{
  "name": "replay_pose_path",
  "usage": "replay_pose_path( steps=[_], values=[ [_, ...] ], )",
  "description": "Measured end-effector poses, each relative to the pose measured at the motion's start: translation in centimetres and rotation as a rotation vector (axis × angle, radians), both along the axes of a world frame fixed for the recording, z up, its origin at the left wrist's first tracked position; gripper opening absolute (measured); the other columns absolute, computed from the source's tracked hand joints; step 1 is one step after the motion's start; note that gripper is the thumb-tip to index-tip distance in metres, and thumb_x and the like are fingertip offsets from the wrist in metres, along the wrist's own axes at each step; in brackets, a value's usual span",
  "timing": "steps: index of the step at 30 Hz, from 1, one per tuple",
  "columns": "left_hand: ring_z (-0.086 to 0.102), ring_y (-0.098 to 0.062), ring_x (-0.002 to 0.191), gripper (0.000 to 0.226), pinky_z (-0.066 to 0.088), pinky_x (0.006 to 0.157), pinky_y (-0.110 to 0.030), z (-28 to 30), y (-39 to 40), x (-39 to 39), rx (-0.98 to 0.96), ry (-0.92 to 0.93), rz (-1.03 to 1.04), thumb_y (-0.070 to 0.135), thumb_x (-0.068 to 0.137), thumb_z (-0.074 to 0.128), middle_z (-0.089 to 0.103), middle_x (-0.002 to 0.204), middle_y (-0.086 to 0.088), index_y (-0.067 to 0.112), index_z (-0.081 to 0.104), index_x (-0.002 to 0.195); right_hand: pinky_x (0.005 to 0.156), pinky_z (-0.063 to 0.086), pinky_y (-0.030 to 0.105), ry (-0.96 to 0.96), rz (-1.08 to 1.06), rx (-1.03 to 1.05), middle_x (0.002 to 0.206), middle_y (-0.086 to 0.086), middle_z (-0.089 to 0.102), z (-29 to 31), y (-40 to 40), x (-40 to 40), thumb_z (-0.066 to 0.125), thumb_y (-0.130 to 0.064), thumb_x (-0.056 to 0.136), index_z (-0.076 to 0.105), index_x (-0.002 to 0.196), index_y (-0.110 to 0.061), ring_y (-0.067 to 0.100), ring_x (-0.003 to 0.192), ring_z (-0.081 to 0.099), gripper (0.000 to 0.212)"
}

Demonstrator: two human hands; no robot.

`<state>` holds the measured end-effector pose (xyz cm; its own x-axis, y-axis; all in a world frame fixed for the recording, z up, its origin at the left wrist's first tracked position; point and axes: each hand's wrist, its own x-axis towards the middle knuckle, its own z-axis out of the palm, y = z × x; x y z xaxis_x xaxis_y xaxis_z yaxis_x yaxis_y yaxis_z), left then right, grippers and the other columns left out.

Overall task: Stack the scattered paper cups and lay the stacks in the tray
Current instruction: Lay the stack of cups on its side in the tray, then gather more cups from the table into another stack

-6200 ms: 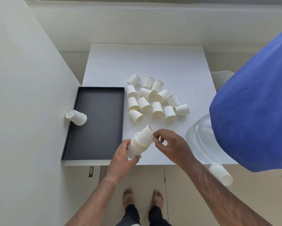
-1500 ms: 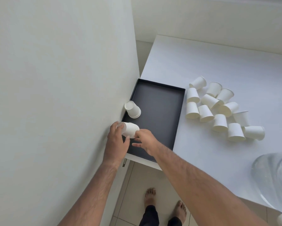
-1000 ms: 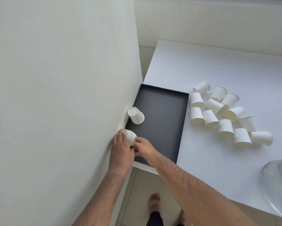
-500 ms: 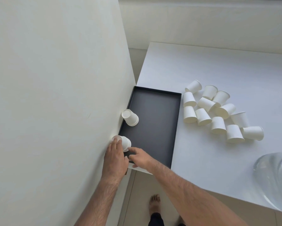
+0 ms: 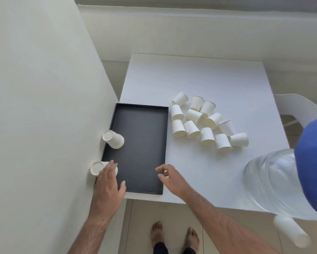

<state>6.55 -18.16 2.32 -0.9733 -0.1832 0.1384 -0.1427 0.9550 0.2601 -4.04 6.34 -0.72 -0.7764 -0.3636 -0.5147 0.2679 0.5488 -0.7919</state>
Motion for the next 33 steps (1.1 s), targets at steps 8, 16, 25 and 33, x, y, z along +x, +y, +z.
replay_pose_path(
  steps=[8,16,25,33],
  values=[
    [0.067,-0.027,0.116,0.045,0.057,0.104,-0.045,0.1,7.7,-4.3,0.192,-0.109,-0.153,0.011,0.085,0.086,0.069,0.125,-0.003,0.007,0.068,0.126,0.071,0.052,0.030,-0.028,-0.524,0.043,0.104,0.005,0.070,-0.5,12.6,-3.0,0.063,-0.013,0.102,0.069,0.107,-0.015,0.018,0.087,0.065,0.009],
    [0.049,0.000,0.125,0.014,0.043,0.103,-0.025,-1.2,16.3,-11.3,0.675,-0.381,-0.032,0.028,0.104,0.065,0.054,0.119,0.034,0.035,0.063,0.117,0.068,0.052,0.032,-0.241,-1.114,-0.170,0.102,0.005,0.064,-0.6,18.1,-7.4,0.065,-0.024,0.102,0.065,0.110,-0.009,0.017,0.087,0.063,0.016],
    [0.062,-0.015,0.113,0.013,0.054,0.100,-0.035,-2.3,21.6,-19.8,0.568,-0.348,-0.091,0.019,0.099,0.071,0.067,0.118,0.008,0.018,0.069,0.112,0.056,0.038,0.029,-0.394,-1.206,-0.183,0.085,-0.001,0.058,-1.0,19.5,-12.3,0.076,-0.047,0.093,0.067,0.098,-0.013,0.014,0.068,0.051,0.036],
    [0.066,-0.028,0.109,0.018,0.057,0.092,-0.042,-2.8,24.9,-25.0,0.340,-0.347,-0.173,0.009,0.099,0.065,0.070,0.120,-0.005,0.011,0.067,0.117,0.049,0.030,0.026,-0.463,-1.185,-0.187,0.078,-0.003,0.052,-2.9,19.7,-13.6,0.080,-0.036,0.089,0.066,0.098,-0.015,0.013,0.058,0.041,0.026]
  ],
)
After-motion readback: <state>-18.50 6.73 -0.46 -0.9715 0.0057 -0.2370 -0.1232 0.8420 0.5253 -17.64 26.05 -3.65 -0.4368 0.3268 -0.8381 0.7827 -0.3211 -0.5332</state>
